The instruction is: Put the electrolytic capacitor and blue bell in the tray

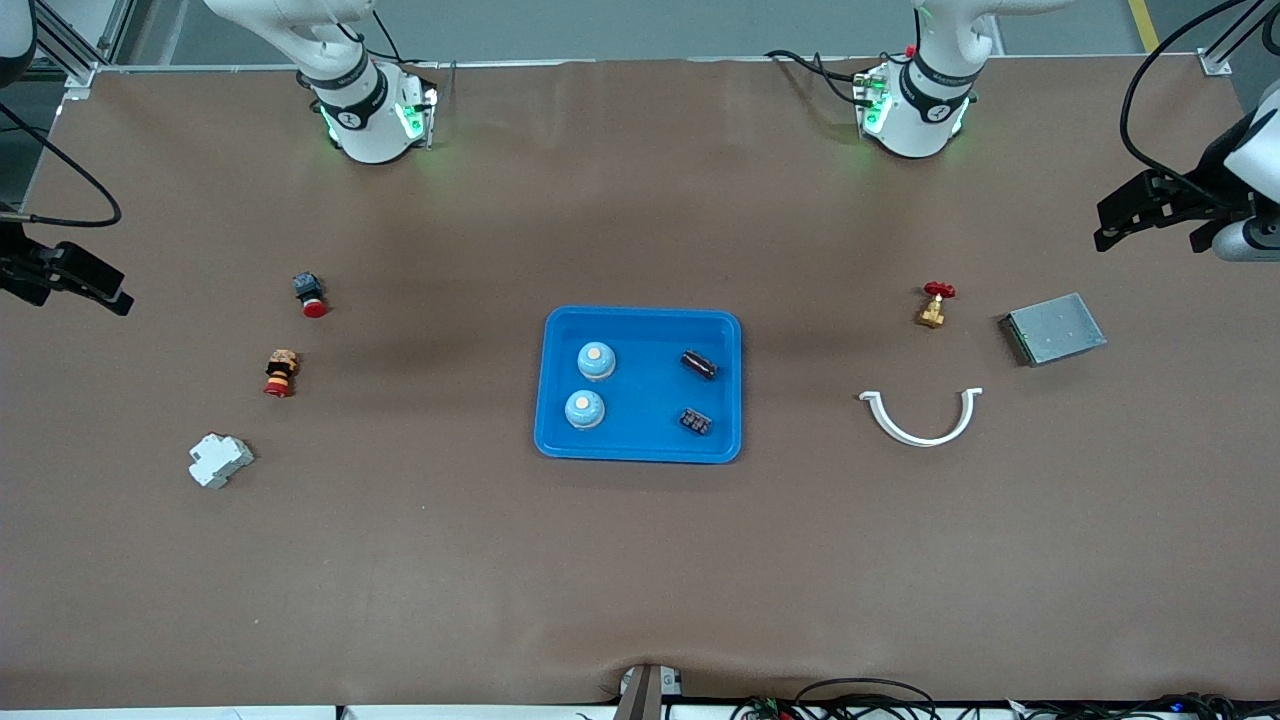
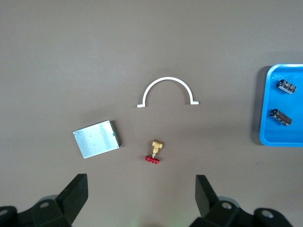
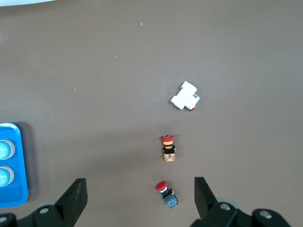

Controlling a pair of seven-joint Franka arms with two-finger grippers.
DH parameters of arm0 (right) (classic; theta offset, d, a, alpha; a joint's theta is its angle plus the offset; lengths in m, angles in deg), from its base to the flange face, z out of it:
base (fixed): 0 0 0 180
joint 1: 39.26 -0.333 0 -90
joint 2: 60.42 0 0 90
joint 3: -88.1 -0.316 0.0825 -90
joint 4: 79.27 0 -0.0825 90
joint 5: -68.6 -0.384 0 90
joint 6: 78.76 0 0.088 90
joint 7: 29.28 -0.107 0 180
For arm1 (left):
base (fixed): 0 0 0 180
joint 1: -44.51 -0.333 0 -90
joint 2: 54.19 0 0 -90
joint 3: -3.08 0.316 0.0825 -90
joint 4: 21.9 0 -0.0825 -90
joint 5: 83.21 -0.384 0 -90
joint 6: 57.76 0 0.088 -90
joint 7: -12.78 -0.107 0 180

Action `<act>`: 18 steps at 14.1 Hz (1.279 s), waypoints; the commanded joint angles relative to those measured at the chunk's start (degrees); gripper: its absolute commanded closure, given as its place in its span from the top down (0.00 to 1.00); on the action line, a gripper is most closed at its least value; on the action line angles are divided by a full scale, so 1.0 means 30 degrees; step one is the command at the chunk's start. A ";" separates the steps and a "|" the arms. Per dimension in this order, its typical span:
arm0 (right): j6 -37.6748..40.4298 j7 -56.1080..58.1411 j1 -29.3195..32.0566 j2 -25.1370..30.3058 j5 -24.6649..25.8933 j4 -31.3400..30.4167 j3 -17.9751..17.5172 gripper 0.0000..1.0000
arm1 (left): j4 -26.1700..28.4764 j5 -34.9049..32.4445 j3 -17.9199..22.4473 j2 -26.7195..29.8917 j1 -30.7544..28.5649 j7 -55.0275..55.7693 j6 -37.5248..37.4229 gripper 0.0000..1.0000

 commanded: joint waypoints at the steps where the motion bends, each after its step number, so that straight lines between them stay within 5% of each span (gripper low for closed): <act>1: 0.0481 0.0326 0.0087 0.0042 -0.0168 0.0347 -0.0096 1.00 | -0.0170 -0.0019 0.0004 -0.0090 -0.0054 -0.0342 0.0103 1.00; 18: 0.1919 0.0092 -0.0059 -0.0076 -0.0051 0.0728 -0.0243 1.00 | -0.1752 0.0040 0.0209 -0.0999 -0.0025 0.0009 0.0073 1.00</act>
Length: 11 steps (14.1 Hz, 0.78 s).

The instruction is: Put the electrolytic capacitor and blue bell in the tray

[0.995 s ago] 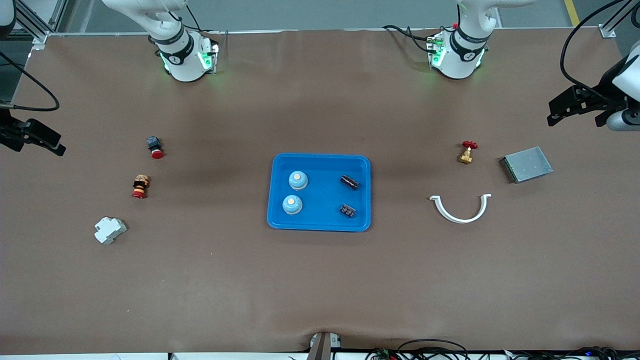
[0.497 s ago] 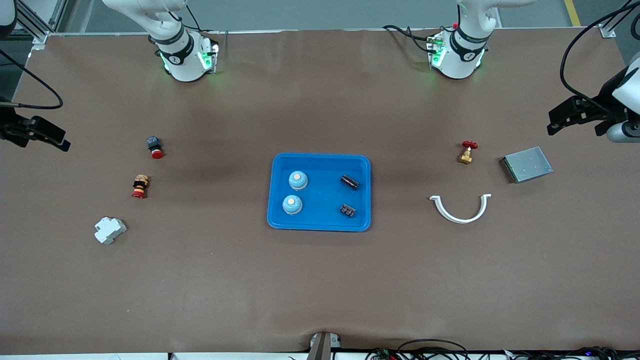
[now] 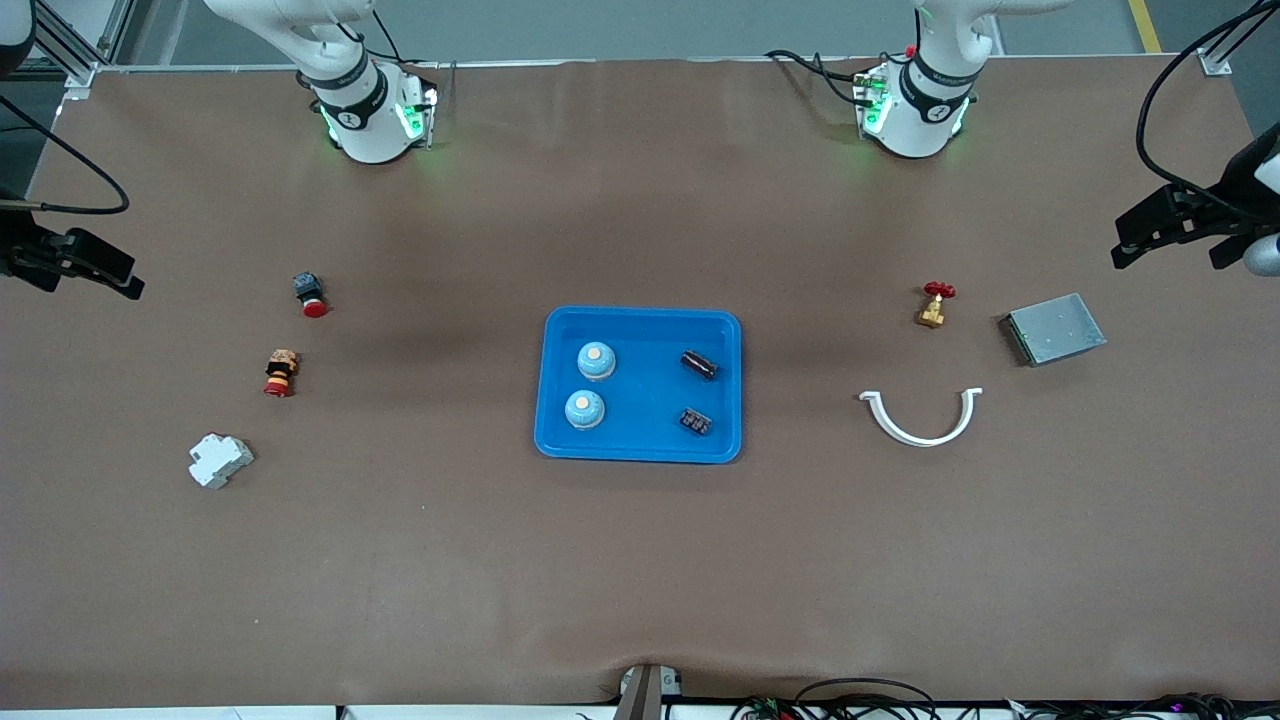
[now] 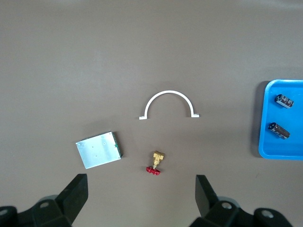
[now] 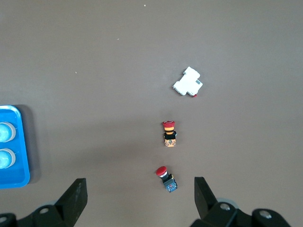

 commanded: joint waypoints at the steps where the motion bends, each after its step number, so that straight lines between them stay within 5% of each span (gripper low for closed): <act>1: 0.0334 -0.0063 -0.0010 -0.0092 -0.0049 0.0352 -0.0035 1.00 | -0.0315 0.0069 0.0058 -0.0063 0.0006 0.0006 -0.0177 1.00; 11: 0.0276 0.0055 0.0108 -0.0151 0.0039 0.0791 -0.0006 1.00 | -0.0286 -0.0048 0.0029 -0.0034 0.0064 -0.0052 -0.0294 1.00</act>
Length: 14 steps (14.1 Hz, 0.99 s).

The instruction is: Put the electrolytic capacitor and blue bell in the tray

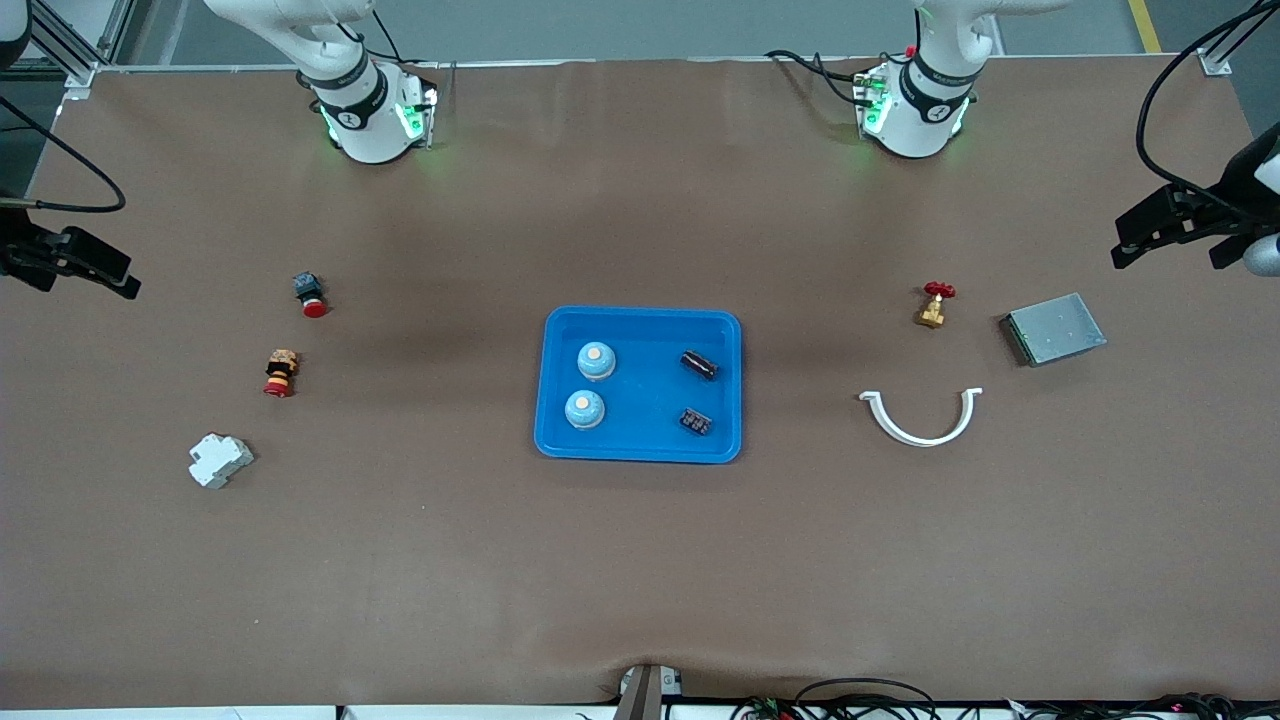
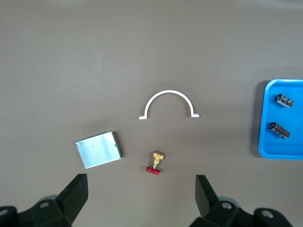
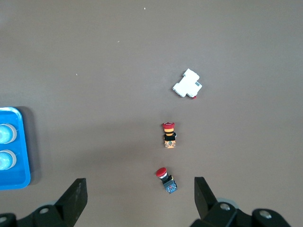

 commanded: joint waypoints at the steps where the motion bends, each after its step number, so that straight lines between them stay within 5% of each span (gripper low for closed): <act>1: 0.0259 0.0111 0.0161 -0.0148 0.0037 0.0543 -0.0009 1.00 | -0.0257 -0.0048 -0.0028 -0.0004 0.0057 -0.0053 -0.0331 1.00; 14: 0.0289 0.0170 0.0132 -0.0207 0.0037 0.0543 -0.0008 1.00 | 0.0210 -0.0048 -0.0205 0.0259 0.0115 -0.0227 -0.1239 1.00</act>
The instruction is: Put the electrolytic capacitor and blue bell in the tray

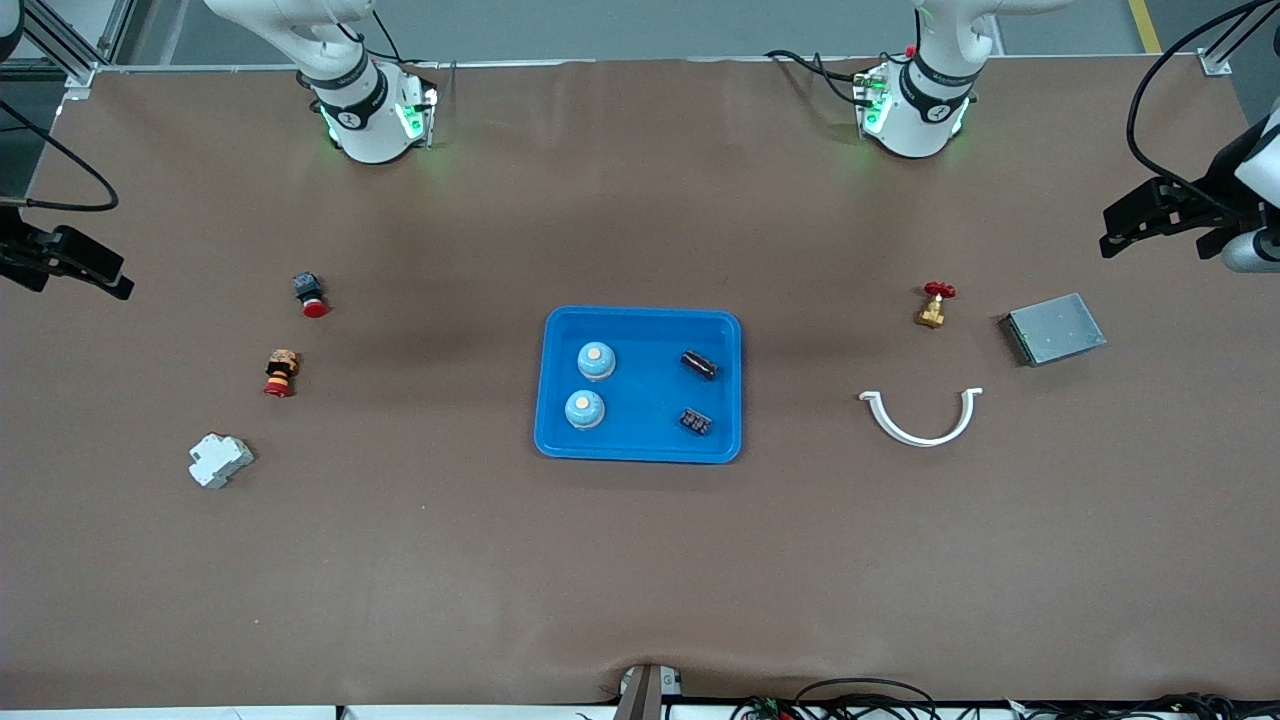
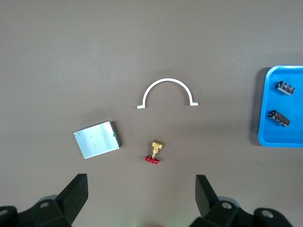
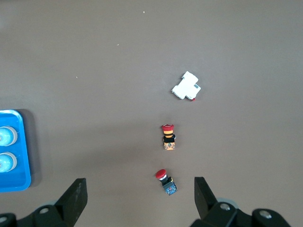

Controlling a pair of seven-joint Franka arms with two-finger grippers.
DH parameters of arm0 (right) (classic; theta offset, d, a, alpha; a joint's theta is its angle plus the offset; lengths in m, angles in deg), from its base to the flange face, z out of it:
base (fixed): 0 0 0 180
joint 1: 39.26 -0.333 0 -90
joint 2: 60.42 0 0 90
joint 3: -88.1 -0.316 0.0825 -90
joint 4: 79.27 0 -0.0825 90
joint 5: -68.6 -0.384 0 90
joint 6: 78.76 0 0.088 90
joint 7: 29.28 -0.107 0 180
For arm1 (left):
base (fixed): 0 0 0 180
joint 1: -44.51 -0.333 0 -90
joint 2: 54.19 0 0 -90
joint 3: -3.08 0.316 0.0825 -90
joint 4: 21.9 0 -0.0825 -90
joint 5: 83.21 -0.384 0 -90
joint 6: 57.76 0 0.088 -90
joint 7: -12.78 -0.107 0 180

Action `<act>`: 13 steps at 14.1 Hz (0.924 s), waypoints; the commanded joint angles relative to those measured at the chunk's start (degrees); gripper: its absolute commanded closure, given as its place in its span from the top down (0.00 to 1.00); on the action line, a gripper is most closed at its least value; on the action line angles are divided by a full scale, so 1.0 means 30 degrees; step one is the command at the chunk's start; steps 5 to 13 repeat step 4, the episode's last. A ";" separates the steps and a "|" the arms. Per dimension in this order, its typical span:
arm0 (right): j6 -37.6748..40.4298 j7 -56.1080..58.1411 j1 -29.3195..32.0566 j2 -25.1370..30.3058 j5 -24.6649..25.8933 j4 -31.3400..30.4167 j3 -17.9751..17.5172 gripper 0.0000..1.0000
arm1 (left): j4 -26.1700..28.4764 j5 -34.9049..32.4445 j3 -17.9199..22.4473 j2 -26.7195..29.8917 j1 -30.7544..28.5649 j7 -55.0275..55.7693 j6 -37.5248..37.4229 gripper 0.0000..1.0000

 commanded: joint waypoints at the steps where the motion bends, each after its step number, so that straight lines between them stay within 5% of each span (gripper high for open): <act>1: 0.0288 0.0170 0.0124 -0.0148 0.0037 0.0393 -0.0053 1.00 | 0.0376 -0.0048 -0.0068 0.0433 0.0011 -0.0257 -0.0243 1.00; 13: 0.0288 0.0141 0.0094 -0.0148 0.0037 0.0364 -0.0053 1.00 | 0.0844 0.0040 -0.0097 0.0755 0.0010 -0.0258 -0.0127 1.00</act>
